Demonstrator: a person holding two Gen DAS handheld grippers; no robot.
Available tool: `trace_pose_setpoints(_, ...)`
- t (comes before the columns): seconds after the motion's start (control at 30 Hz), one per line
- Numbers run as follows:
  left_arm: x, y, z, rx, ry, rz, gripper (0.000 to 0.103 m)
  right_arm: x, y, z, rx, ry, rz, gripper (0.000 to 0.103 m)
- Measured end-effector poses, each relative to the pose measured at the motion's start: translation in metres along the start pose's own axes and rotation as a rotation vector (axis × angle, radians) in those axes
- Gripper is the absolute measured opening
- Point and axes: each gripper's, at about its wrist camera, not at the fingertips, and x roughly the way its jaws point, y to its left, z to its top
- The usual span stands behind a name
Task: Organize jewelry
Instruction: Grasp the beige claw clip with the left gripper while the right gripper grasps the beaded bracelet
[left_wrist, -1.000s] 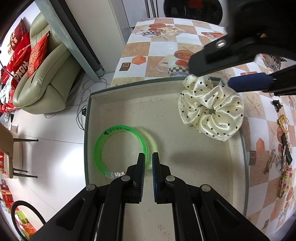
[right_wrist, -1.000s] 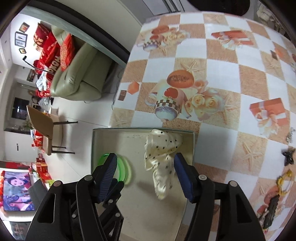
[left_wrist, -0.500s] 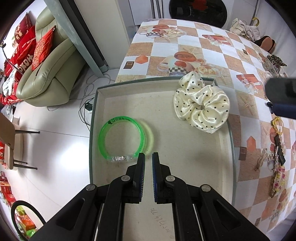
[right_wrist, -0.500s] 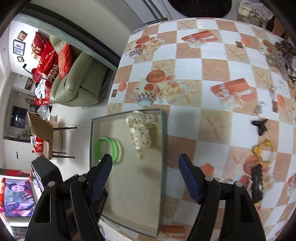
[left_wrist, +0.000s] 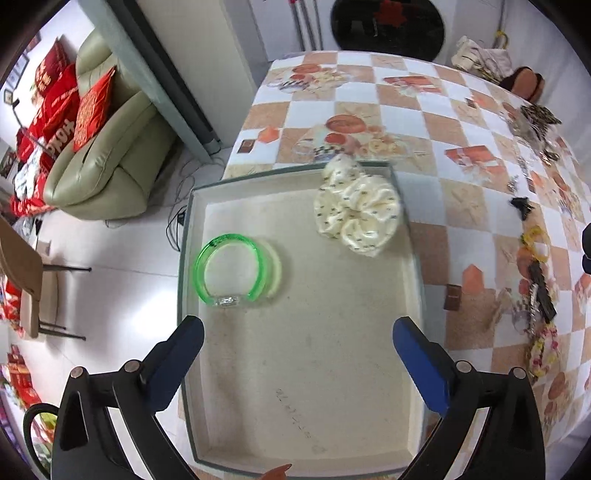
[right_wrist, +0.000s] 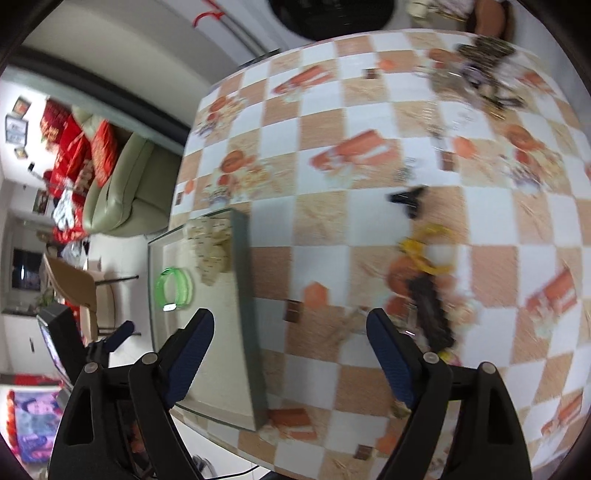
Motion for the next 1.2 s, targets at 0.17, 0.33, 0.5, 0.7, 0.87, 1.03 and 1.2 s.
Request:
trace_pose_setpoints(0.17,-0.013,-0.025,0.002,0.045,-0.010,-0.003,0.103,-0.023,-0.047,-0.013,0.098,-0.027,-0.024,0.087)
trace_pose_setpoints(0.33,-0.018,-0.057,0.013,0.088,-0.014,-0.044,0.103,-0.040,-0.094,-0.026,0.192,-0.057,-0.071,0.088)
trace_pose_setpoints(0.5,-0.021,-0.092,0.024,0.154,-0.018,-0.112,0.103,-0.050,-0.123,-0.035,0.220,-0.061,-0.124,0.088)
trace_pose_setpoints(0.7,-0.015,-0.131,0.036,0.211,-0.016,-0.150,0.103,-0.042,-0.143,-0.049,0.217,-0.018,-0.180,0.088)
trace_pose_setpoints(0.87,0.002,-0.155,0.023,0.293,0.006,-0.143,0.103,-0.028,-0.149,-0.061,0.202,0.022,-0.210,0.088)
trace_pose_setpoints(1.03,0.014,-0.164,0.007,0.358,0.024,-0.140,0.103,-0.008,-0.157,-0.075,0.212,0.072,-0.211,0.088)
trace_pose_setpoints(1.2,0.026,-0.169,-0.002,0.398,0.036,-0.142,0.093,0.013,-0.157,-0.084,0.222,0.114,-0.214,0.088)
